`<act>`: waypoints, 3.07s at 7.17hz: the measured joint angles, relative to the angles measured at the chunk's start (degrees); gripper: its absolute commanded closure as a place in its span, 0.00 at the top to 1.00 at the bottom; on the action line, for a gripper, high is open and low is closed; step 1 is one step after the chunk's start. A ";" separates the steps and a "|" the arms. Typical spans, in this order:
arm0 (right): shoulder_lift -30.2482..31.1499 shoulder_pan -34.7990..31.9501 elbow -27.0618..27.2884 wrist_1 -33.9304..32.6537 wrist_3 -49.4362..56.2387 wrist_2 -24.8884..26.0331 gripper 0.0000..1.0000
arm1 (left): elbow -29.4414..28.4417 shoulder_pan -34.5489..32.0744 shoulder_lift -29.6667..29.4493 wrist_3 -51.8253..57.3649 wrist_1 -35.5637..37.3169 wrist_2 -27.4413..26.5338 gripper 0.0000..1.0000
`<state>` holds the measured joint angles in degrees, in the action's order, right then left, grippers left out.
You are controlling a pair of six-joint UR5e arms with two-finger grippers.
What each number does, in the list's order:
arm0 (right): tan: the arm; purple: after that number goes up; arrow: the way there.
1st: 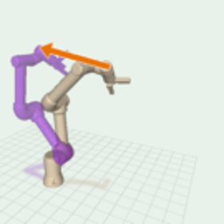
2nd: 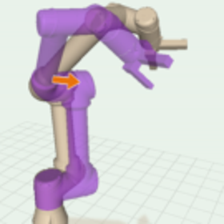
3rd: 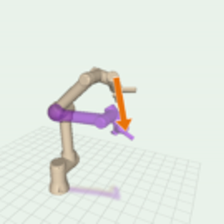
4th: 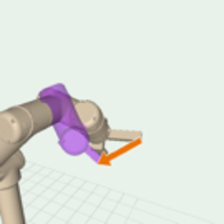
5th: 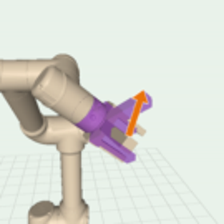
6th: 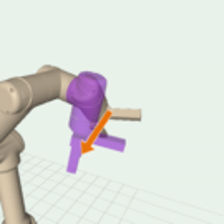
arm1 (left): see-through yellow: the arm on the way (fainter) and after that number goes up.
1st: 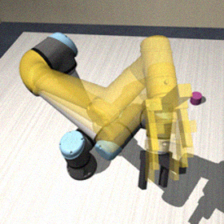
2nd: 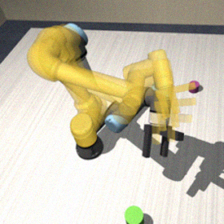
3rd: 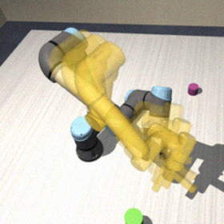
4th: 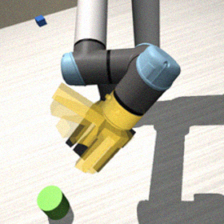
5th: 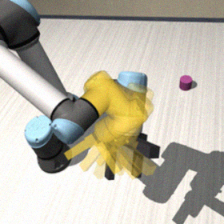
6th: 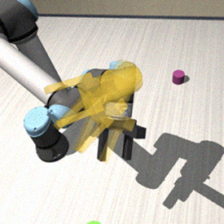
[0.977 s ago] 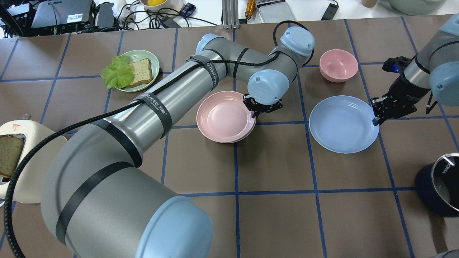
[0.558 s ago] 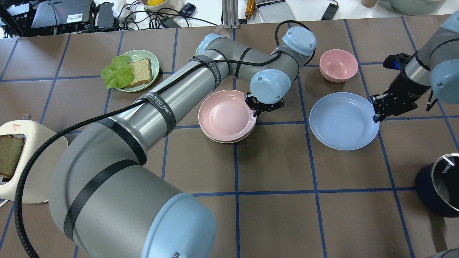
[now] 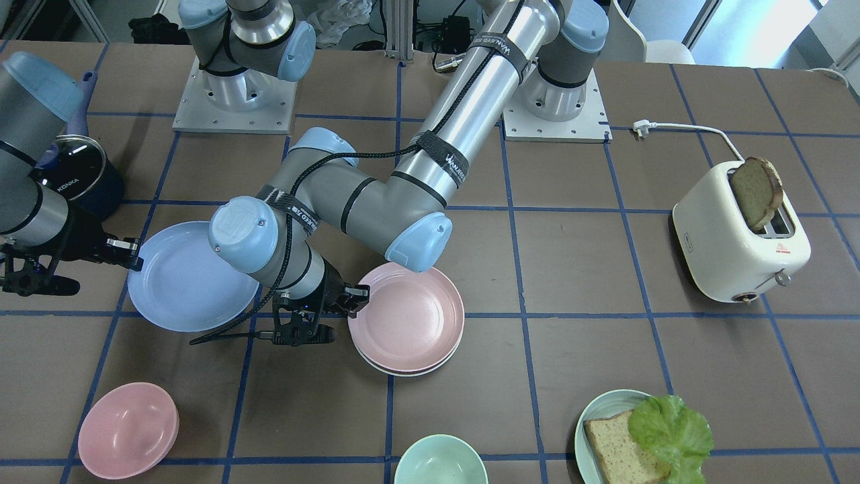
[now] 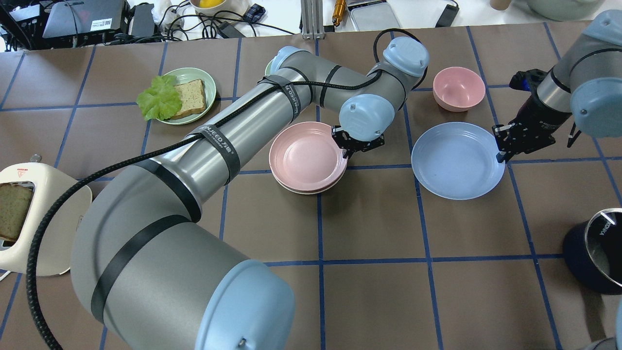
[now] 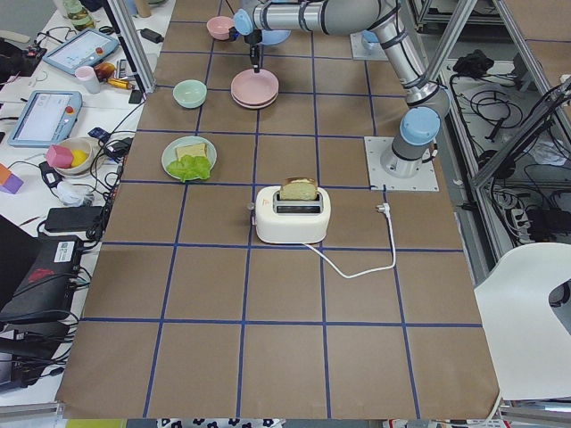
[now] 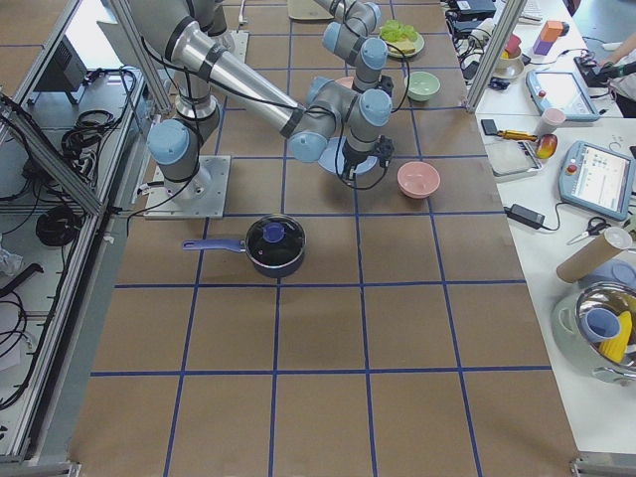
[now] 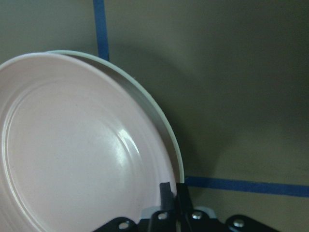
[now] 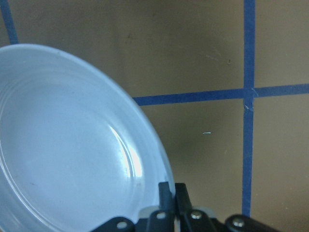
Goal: Stack three plates with pink and blue
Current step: 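Release the pink plate with left gripper while right gripper grips blue plate, then carry the blue plate toward the pink plate while left gripper withdraws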
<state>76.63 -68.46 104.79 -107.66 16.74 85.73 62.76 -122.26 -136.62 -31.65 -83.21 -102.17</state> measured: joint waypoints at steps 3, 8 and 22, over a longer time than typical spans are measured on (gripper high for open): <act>0.00 -0.37 -0.14 -0.01 -0.84 0.08 0.00 | 0.00 0.00 -0.07 0.31 0.05 -0.26 0.86; 0.15 -1.14 -0.06 0.04 -2.27 -0.23 0.00 | -0.10 0.18 0.58 0.59 -0.40 -0.18 1.00; -3.25 -29.47 -6.21 -4.34 -36.56 0.41 0.00 | -7.82 12.11 22.84 18.34 -23.56 2.82 1.00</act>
<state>73.38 -97.92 98.58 -111.99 -19.82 86.14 54.94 -110.14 -113.79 -13.30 -106.78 -99.36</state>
